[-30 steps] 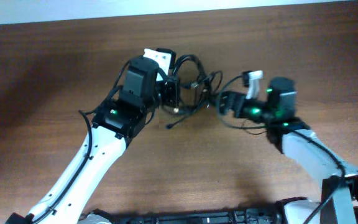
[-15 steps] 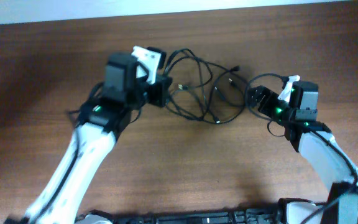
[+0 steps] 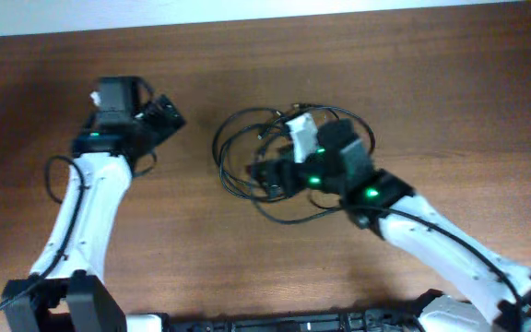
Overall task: Untangle cables
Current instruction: 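Pull the cables apart, right gripper drawing away from the left, then drag one cable with the right gripper to the table's upper right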
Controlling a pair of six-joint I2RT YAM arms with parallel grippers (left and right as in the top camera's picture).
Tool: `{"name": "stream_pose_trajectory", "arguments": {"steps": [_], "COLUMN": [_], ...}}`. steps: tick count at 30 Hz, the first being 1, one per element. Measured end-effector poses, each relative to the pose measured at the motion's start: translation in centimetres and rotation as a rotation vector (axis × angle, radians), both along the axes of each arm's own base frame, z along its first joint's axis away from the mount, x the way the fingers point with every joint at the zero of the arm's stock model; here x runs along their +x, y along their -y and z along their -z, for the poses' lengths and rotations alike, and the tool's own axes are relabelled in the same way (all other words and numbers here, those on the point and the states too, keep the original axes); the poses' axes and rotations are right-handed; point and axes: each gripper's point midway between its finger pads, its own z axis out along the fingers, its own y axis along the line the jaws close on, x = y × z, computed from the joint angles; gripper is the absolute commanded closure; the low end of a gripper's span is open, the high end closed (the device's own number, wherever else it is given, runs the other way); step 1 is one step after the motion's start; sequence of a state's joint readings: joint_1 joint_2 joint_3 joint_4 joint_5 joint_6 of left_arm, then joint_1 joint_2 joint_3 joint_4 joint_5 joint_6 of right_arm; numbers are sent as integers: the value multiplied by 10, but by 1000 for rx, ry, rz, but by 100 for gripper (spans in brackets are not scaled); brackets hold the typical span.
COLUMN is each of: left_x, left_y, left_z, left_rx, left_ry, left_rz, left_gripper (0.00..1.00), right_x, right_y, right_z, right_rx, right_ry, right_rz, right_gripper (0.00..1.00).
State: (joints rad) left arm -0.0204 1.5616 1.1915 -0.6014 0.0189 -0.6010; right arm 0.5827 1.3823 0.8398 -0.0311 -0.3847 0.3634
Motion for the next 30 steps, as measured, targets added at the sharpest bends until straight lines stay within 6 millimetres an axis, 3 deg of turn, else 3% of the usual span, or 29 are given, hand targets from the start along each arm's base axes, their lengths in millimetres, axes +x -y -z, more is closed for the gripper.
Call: {"name": "stream_pose_trajectory", "arguments": {"steps": [1,3,6,9,11,13,14,18,22,23,24,26,27,28,30], "left_x": [1,1,-3,-3,-3,-3,-3,-12,-20,-19,-18,-18,-21,-24,-32], "left_y": [-5,5,13,14,15,15,15,19,44,53,64,110,125,138,153], "left_z": [-1,-3,-2,-2,-3,-3,-2,8,26,32,39,70,79,89,101], "left_rx": [-8,15,42,49,53,53,50,23,-92,-108,-118,-144,-148,-148,-146], "left_ry": [10,25,30,34,35,36,34,4,-10,-14,-24,-60,-73,-91,-125], "left_rz": [54,218,330,360,367,370,368,380,452,476,502,617,654,686,717], "left_gripper": [1,1,1,1,1,1,1,1,0,0,0,3,7,53,100], "right_x": [-3,2,30,38,46,58,58,47,57,60,52,46,44,44,45], "right_y": [-21,-58,-79,-82,-91,-107,-112,-100,-55,-42,-39,-36,-34,-29,-25], "right_z": [9,46,81,111,116,115,116,132,85,56,39,40,44,49,52], "right_rx": [7,33,139,140,143,156,152,87,77,91,82,56,39,19,12], "right_ry": [2,-39,-53,-118,-129,-121,-133,-263,-305,-269,-241,-249,-258,-268,-270], "right_rz": [-31,-29,75,120,130,132,121,90,127,135,109,95,97,111,121], "right_gripper": [24,23,23,25,39,87,96,96,96,96,96,96,96,96,96]}}
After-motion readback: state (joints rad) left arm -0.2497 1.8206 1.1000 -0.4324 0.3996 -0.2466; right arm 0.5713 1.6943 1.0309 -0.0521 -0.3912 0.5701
